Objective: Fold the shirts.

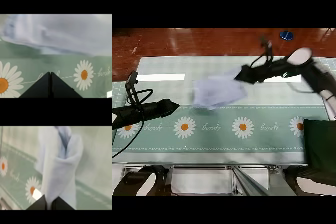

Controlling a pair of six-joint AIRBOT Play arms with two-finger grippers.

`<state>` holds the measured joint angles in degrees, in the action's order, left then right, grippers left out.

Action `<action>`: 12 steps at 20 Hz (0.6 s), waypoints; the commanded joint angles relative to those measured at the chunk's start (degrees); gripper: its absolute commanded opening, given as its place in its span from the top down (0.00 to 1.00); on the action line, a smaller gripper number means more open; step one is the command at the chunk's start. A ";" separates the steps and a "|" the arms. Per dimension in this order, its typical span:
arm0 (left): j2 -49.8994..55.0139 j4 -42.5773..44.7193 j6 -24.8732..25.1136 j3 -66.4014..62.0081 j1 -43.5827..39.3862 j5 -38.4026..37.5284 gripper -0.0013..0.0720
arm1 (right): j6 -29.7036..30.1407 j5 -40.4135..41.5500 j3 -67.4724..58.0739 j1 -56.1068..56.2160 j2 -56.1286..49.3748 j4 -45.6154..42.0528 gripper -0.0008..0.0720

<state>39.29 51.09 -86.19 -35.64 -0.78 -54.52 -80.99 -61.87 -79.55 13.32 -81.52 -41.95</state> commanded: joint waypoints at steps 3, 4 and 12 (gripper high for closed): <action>0.00 -0.61 0.17 0.00 0.04 -0.04 0.96 | -9.22 -19.98 -24.00 -13.84 2.91 -10.05 0.96; 0.00 -0.61 0.20 0.00 0.04 -0.04 0.96 | -10.25 -22.67 -26.01 -17.00 3.48 -9.70 0.96; 0.00 -0.63 3.04 0.00 0.04 0.13 0.96 | -12.79 -44.02 -27.93 -48.76 12.79 -13.55 0.96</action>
<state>39.29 50.50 -84.79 -35.64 -0.78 -54.48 -92.68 -95.13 -106.56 -24.95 -71.37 -52.64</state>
